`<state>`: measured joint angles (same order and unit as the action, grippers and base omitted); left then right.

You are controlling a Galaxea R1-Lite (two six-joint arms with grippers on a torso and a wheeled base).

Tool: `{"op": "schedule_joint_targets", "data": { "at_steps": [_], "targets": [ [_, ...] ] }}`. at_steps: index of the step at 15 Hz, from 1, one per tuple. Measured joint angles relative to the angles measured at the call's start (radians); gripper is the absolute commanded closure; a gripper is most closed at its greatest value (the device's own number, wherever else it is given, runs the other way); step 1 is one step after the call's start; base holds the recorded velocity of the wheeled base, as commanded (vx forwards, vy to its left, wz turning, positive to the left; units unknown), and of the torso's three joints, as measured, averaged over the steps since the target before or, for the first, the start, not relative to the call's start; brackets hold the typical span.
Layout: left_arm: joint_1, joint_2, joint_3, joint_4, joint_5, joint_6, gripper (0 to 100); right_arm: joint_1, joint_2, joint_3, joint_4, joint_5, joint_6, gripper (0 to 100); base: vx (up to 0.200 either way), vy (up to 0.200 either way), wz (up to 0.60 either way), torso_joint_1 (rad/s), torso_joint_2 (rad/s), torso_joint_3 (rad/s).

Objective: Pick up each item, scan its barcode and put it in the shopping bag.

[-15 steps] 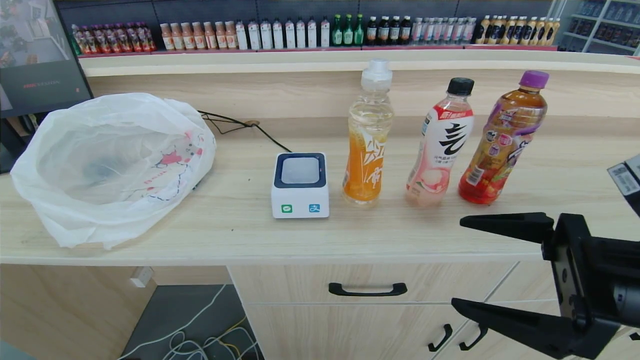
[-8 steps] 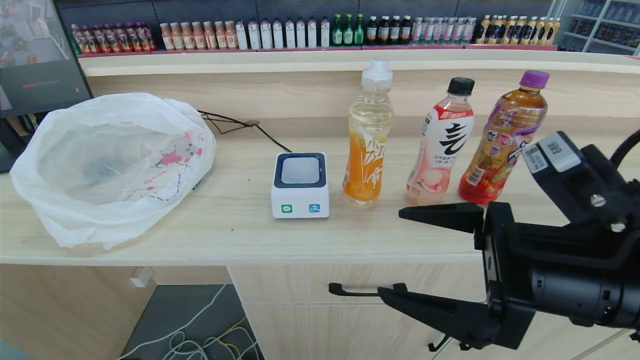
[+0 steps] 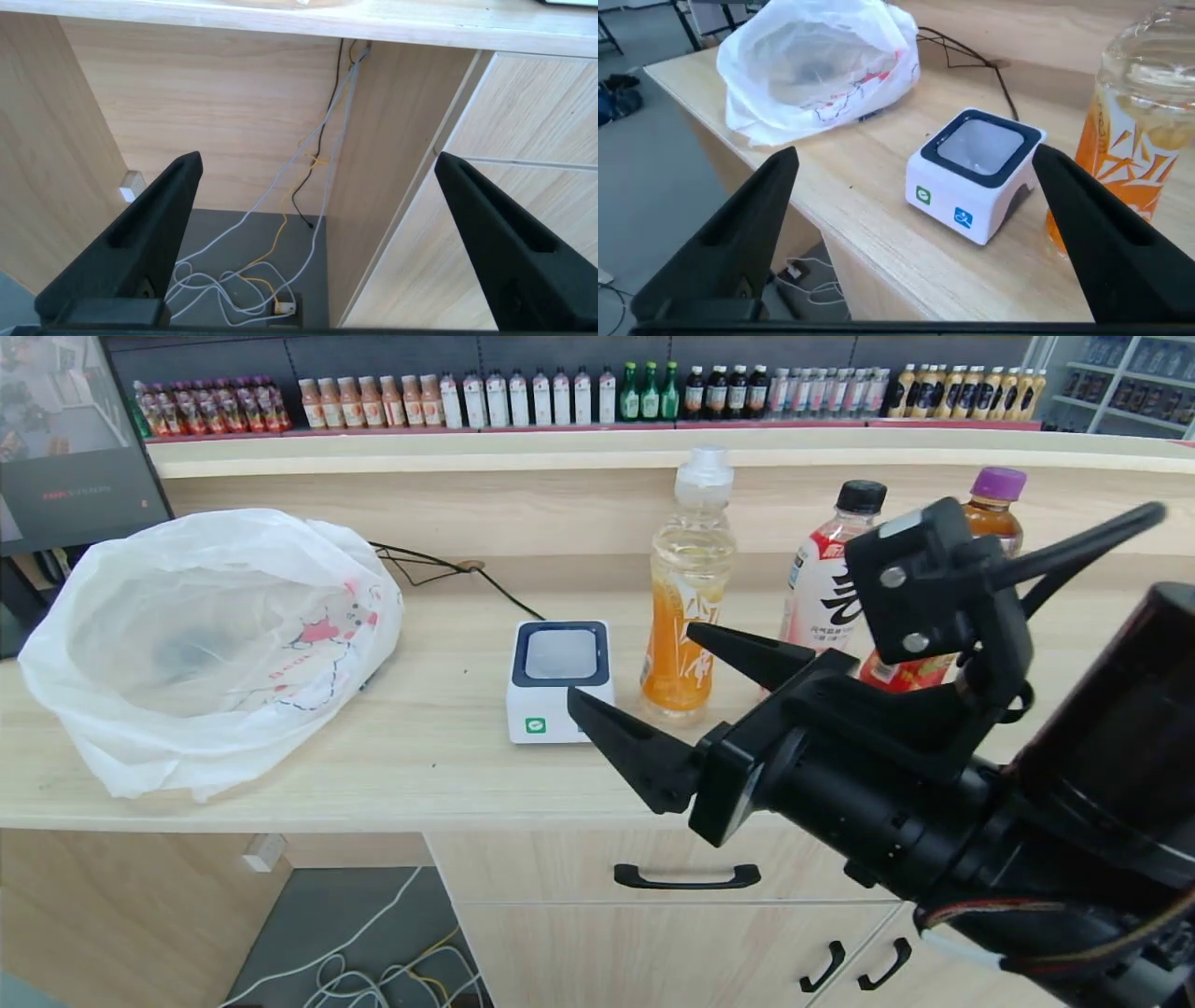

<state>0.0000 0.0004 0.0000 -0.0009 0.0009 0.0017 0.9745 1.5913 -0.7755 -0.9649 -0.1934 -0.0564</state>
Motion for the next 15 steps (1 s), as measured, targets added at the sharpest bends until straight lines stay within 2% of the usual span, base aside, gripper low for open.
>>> {"op": "schedule_joint_targets", "data": {
  "at_steps": [2,5,8,10,15],
  "targets": [
    [0.0,0.0,0.0,0.0,0.0,0.0,0,0.001,0.028,-0.007,-0.003,-0.014,-0.002,0,0.0,0.0,0.0,0.0,0.0,0.0],
    [0.0,0.0,0.0,0.0,0.0,0.0,0,0.001,0.05,-0.021,-0.004,-0.121,-0.004,0,0.0,0.0,0.0,0.0,0.0,0.0],
    [0.0,0.0,0.0,0.0,-0.001,0.0,0,0.029,0.086,-0.05,-0.053,-0.302,-0.009,0,0.0,0.0,0.0,0.0,0.0,0.0],
    [0.0,0.0,0.0,0.0,0.0,0.0,0,0.043,0.114,-0.057,-0.102,-0.332,-0.025,0,0.0,0.0,0.0,0.0,0.0,0.0],
    [0.0,0.0,0.0,0.0,0.0,0.0,0,0.039,0.137,-0.087,-0.114,-0.378,-0.061,0,0.0,0.0,0.0,0.0,0.0,0.0]
  ]
}}
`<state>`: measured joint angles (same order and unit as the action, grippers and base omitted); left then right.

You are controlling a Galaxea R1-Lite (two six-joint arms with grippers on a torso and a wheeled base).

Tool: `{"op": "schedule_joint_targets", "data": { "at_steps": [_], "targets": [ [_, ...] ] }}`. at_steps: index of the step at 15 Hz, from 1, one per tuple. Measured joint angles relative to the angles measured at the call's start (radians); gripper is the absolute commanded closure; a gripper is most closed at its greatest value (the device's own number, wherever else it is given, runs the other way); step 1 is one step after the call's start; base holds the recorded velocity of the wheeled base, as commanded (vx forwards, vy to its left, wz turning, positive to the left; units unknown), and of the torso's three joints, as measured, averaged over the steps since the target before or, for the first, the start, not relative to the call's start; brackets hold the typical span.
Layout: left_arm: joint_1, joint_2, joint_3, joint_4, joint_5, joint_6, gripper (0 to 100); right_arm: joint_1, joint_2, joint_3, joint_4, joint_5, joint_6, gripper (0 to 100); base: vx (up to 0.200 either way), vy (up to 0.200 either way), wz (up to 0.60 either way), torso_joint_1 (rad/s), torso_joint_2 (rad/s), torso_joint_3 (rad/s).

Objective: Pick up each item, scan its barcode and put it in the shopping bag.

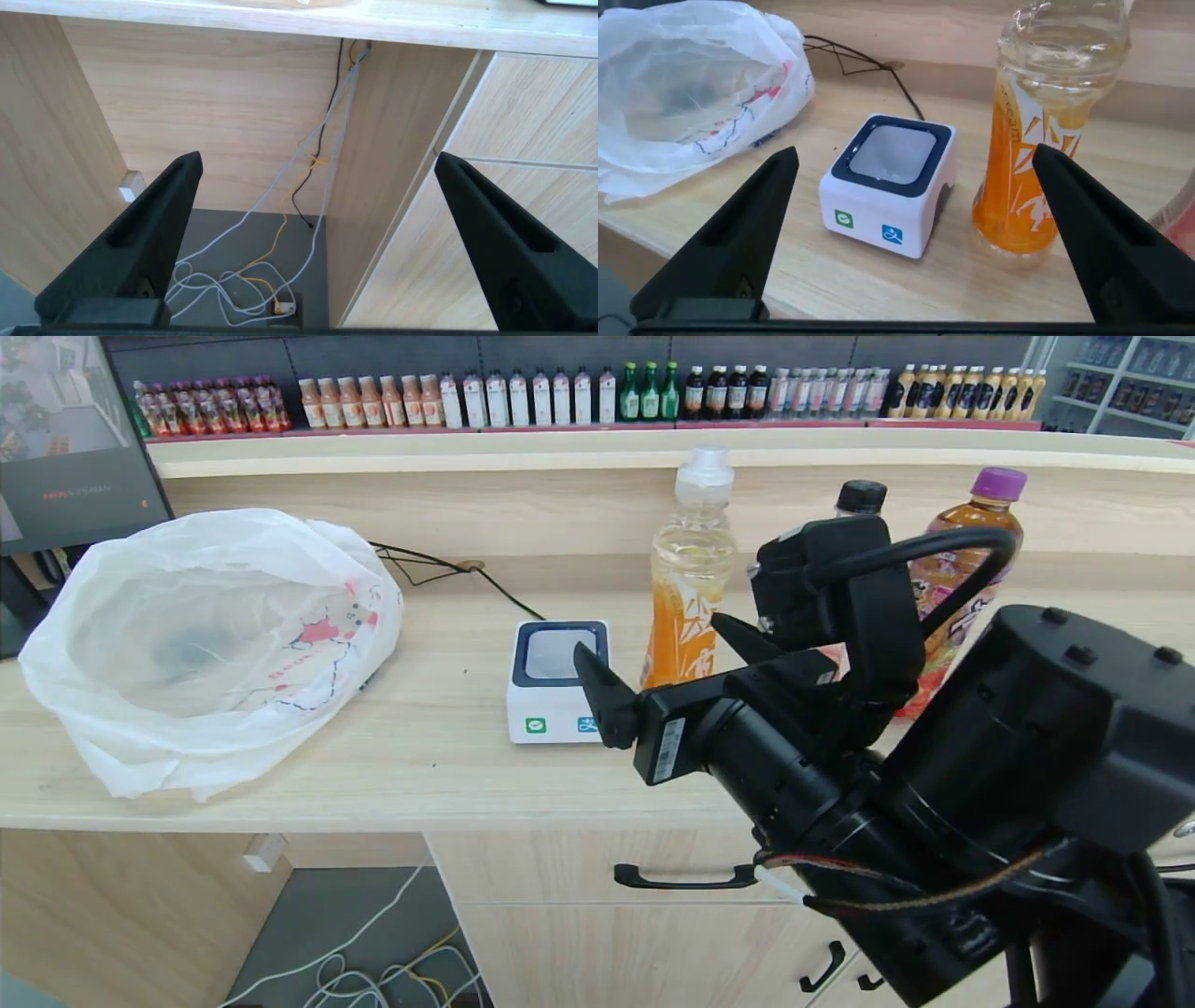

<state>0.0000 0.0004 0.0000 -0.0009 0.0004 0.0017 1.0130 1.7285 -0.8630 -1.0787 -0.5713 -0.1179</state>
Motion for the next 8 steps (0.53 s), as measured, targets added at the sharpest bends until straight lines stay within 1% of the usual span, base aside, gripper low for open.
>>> {"op": "schedule_joint_targets", "data": {
  "at_steps": [2,6,8],
  "targets": [
    [0.0,0.0,0.0,0.0,0.0,0.0,0,-0.02,0.006,-0.034,0.0,0.007,-0.001,0,0.0,0.0,0.0,0.0,0.0,0.0],
    [0.0,0.0,0.0,0.0,0.0,0.0,0,-0.09,0.023,-0.049,0.001,0.089,0.0,0,0.0,0.0,0.0,0.0,0.0,0.0],
    [0.0,0.0,0.0,0.0,0.0,0.0,0,-0.122,0.033,-0.053,0.002,0.106,0.0,0,0.0,0.0,0.0,0.0,0.0,0.0]
  ]
}}
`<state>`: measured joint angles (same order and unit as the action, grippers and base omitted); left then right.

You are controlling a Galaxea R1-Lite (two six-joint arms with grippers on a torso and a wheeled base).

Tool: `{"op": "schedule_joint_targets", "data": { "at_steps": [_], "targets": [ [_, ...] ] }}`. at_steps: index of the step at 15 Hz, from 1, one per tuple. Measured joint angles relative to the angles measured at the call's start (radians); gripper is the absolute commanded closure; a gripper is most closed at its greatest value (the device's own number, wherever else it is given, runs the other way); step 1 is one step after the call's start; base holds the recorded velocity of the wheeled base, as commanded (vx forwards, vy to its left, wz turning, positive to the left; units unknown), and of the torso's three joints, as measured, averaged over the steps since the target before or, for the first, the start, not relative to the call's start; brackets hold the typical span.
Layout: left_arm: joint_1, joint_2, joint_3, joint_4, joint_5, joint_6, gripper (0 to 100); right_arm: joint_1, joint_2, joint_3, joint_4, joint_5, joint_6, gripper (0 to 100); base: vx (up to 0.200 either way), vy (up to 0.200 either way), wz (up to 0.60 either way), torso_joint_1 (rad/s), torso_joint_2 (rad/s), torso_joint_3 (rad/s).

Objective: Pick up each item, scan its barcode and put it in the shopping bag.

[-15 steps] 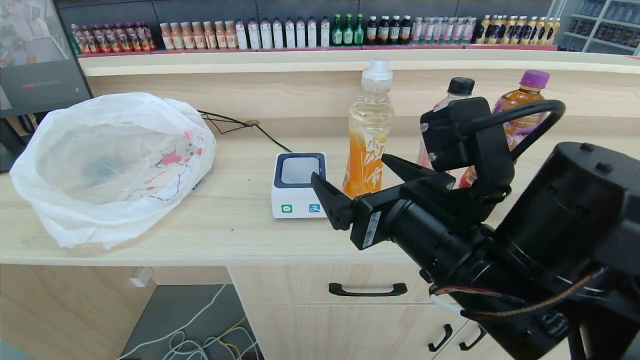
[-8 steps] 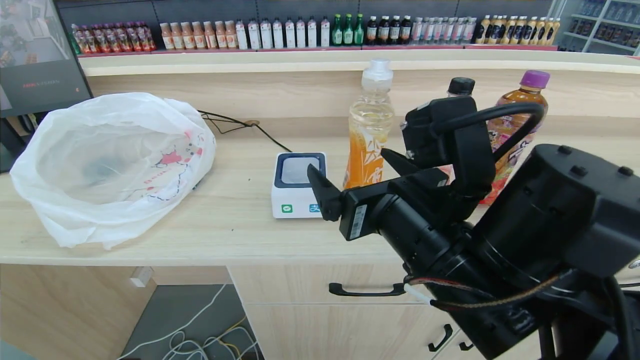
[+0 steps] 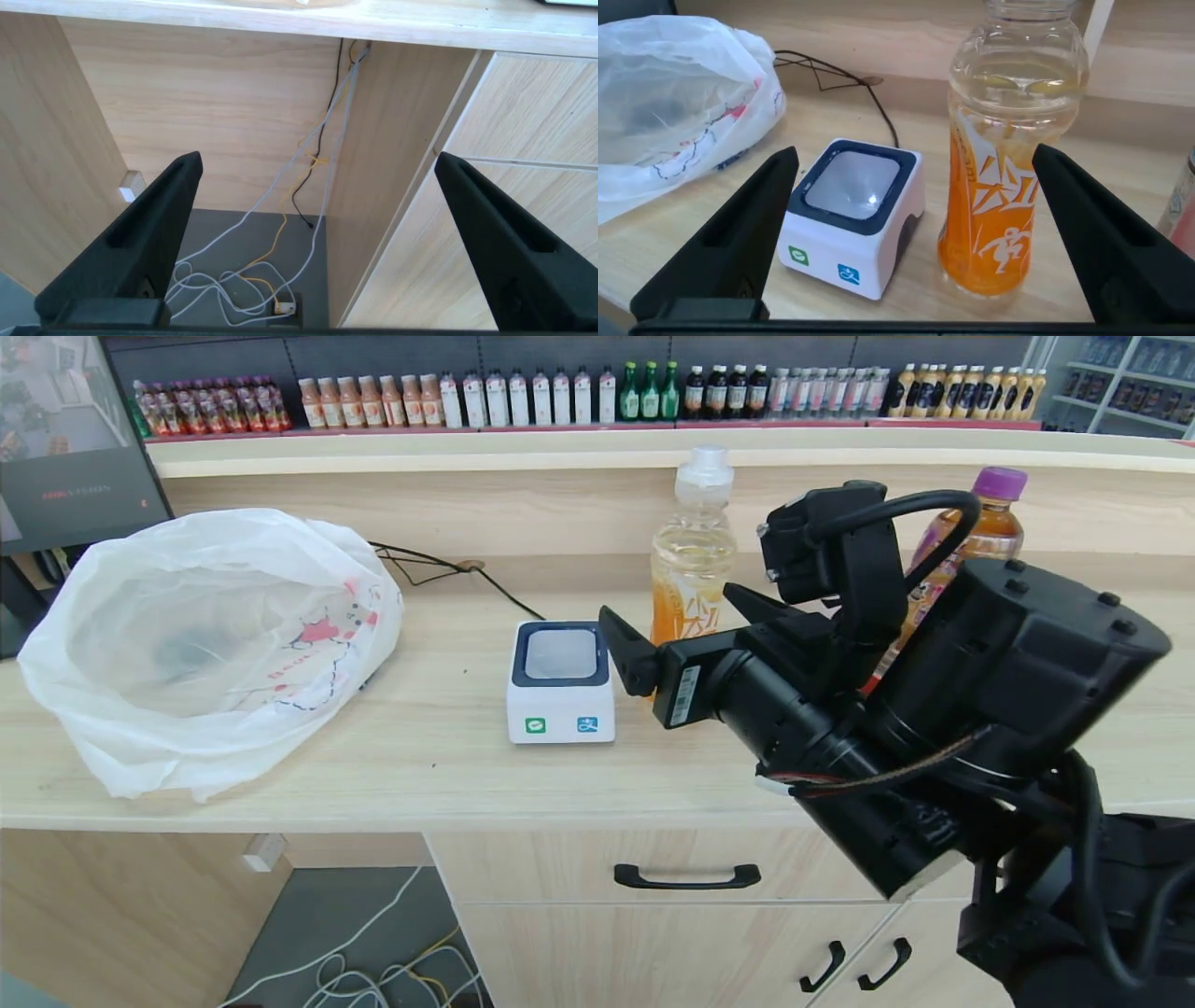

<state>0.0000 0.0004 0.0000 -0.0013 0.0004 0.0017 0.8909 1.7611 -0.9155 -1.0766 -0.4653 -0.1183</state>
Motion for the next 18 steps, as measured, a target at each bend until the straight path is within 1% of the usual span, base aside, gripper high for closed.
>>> {"op": "schedule_joint_targets", "data": {
  "at_steps": [3,10,18],
  "targets": [
    [0.0,0.0,0.0,0.0,0.0,0.0,0,-0.041,0.015,-0.019,0.001,0.02,0.0,0,0.0,0.0,0.0,0.0,0.0,0.0],
    [0.0,0.0,0.0,0.0,0.0,0.0,0,-0.067,0.064,-0.069,0.001,0.021,0.004,0,0.0,0.0,0.0,0.0,0.0,0.0],
    [0.0,0.0,0.0,0.001,0.0,0.0,0,-0.134,0.114,-0.111,0.003,0.016,0.001,0,0.0,0.0,0.0,0.0,0.0,0.0]
  ]
}}
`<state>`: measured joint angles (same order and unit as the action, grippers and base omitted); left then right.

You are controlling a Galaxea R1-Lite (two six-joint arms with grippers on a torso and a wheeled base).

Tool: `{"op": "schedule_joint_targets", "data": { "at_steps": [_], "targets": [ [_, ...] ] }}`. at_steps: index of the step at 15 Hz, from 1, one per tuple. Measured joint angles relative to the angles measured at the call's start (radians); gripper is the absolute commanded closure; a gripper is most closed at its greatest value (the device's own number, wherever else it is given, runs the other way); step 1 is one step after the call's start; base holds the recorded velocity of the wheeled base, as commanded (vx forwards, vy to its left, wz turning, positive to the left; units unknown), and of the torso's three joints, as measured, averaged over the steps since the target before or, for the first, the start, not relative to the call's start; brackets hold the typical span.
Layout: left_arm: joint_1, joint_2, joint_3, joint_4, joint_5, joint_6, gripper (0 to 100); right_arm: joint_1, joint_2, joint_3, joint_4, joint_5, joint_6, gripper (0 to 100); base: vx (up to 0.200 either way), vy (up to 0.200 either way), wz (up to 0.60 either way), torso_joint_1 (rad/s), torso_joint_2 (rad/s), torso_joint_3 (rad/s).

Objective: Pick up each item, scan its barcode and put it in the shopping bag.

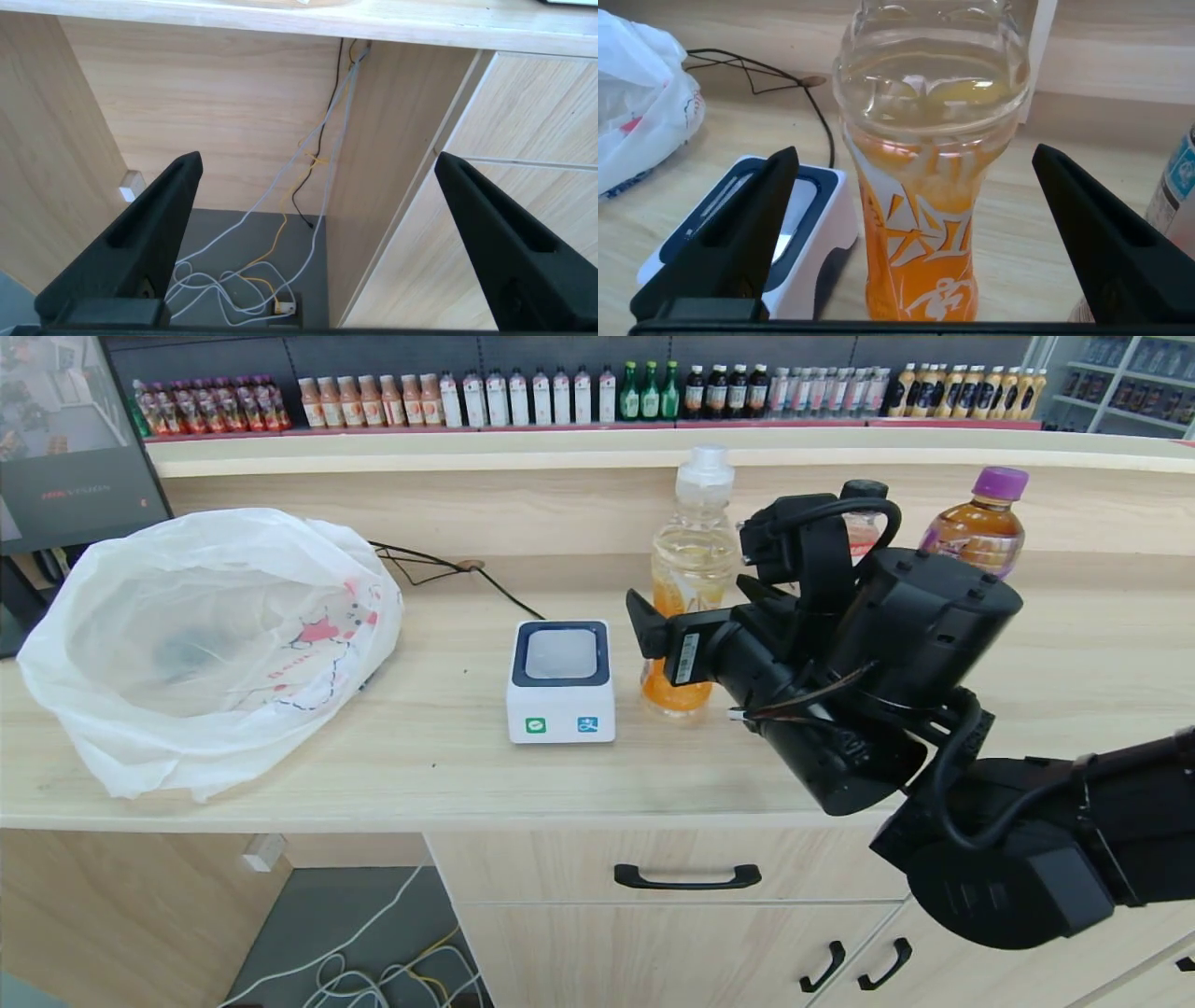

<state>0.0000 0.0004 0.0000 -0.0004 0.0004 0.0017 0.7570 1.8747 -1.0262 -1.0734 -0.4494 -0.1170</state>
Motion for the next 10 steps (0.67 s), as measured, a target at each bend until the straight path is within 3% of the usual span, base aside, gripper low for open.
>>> {"op": "schedule_joint_targets", "data": {
  "at_steps": [10],
  "targets": [
    [0.0,0.0,0.0,0.0,0.0,0.0,0,-0.053,0.063,-0.074,-0.005,-0.019,-0.018,0,0.0,0.0,0.0,0.0,0.0,0.0]
  ]
}}
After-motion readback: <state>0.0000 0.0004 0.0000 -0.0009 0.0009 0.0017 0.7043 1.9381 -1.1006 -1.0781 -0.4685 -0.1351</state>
